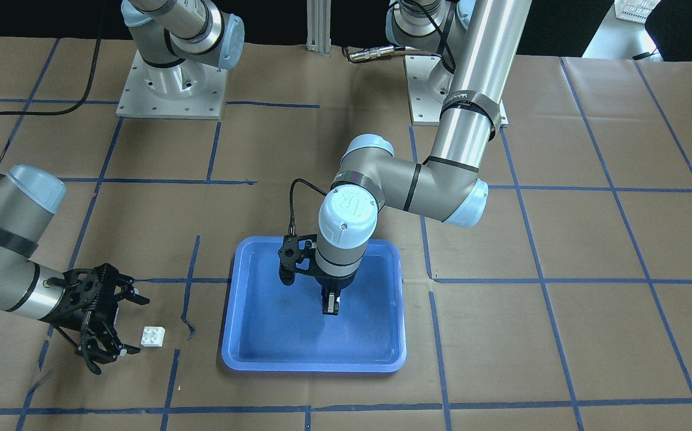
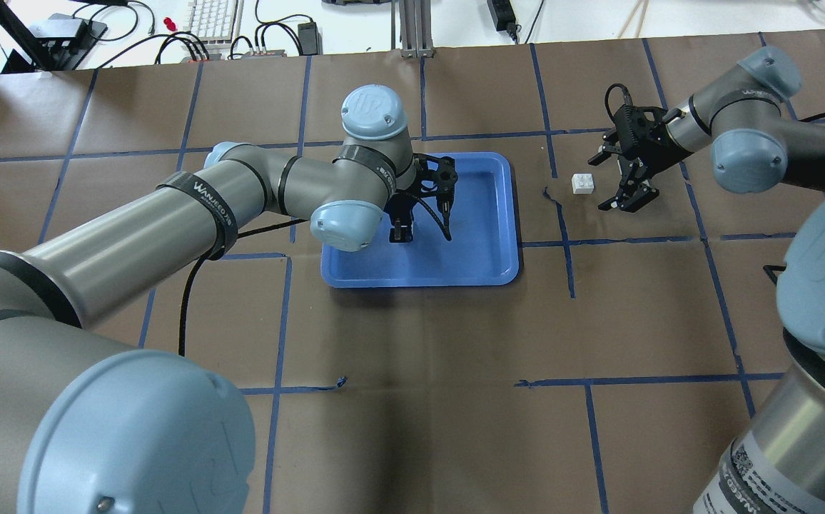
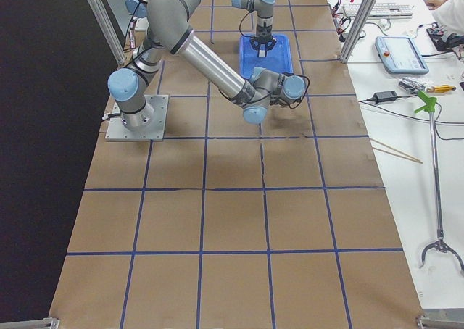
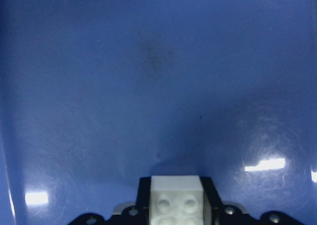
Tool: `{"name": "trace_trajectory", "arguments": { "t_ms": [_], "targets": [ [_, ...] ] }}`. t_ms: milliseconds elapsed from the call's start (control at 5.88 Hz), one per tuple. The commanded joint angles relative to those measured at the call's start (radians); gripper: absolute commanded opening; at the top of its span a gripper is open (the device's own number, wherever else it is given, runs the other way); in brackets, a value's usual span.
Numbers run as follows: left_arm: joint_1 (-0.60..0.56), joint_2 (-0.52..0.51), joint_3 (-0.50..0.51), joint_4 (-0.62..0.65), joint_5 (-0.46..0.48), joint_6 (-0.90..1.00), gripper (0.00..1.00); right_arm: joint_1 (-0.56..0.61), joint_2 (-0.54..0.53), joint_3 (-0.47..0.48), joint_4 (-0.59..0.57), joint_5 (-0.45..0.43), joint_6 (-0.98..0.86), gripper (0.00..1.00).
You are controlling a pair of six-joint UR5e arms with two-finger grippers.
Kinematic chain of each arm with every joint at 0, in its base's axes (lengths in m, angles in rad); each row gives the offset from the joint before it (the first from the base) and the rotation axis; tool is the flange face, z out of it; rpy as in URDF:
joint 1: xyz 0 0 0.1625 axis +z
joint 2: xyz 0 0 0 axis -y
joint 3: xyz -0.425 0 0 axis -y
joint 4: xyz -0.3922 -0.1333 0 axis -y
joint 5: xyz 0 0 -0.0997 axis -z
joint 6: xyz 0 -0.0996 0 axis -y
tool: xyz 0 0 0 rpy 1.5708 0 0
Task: Assemble white blocks and place on blue tray
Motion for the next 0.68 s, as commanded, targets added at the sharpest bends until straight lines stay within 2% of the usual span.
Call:
{"name": "trace_trajectory", "arguments": {
  "t_ms": [0,340,511],
  "targets": [
    [-0.002,0.018,0.004,-0.027,-0.024,-0.027,0.99,0.004,0.001,0.0,0.006,0.0,0.003,0.99],
    [0.004,0.128,0.027,-0.192,-0.013,-0.033,0.99,0.007,0.024,-0.003,0.0,0.001,0.003,0.9],
    [0.025,0.191,0.017,-0.265,-0.01,-0.067,0.99,0.007,0.024,-0.004,-0.004,0.001,0.003,0.8]
  ]
}}
